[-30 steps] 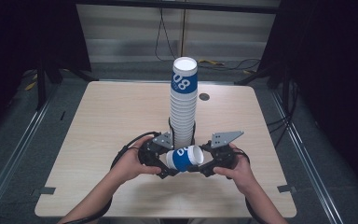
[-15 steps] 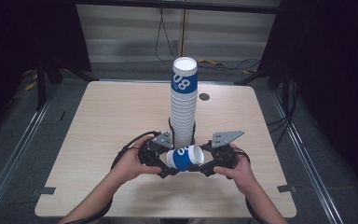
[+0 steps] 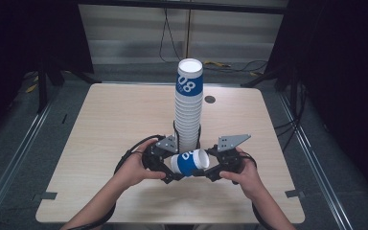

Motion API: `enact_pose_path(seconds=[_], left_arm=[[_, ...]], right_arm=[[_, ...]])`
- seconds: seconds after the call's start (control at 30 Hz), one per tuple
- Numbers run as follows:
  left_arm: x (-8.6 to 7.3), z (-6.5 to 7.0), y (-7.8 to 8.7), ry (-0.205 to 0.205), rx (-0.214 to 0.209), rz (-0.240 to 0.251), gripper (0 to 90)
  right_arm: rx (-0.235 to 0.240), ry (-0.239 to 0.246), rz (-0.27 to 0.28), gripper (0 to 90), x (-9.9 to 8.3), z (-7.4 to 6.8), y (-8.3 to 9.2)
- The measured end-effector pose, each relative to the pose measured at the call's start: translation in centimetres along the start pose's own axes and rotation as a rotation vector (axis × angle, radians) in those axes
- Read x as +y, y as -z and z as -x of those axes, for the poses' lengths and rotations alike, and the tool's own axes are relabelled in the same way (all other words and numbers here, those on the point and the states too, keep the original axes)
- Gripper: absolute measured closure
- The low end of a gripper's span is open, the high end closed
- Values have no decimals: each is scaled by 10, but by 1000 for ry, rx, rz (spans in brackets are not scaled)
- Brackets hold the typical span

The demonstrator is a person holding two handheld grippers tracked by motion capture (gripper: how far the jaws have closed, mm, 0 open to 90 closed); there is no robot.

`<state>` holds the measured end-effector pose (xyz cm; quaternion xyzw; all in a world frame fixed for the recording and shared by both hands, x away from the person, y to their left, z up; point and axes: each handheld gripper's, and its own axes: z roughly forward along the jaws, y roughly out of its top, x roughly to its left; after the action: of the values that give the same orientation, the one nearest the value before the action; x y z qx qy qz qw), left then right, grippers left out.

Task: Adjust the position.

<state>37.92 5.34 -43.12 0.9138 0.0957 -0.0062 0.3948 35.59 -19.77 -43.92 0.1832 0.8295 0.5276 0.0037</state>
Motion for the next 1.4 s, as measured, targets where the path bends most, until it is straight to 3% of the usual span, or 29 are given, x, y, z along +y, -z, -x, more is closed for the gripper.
enact_pose_path(seconds=[0.2,0.57,0.7,0.9,1.4], left_arm=[[-1,1,0,-28,-13,14,146],[2,2,2,-30,-17,-2,182],[3,3,5,-32,-9,-9,192],[4,3,7,-21,-21,-30,205],[8,4,11,-17,-44,-47,228]], right_arm=[[4,-2,3,267,0,0,1],[12,-5,7,268,0,0,1],[19,-38,16,265,-2,3,1],[21,-9,1,265,0,0,-2],[34,0,-23,223,0,-2,-7]])
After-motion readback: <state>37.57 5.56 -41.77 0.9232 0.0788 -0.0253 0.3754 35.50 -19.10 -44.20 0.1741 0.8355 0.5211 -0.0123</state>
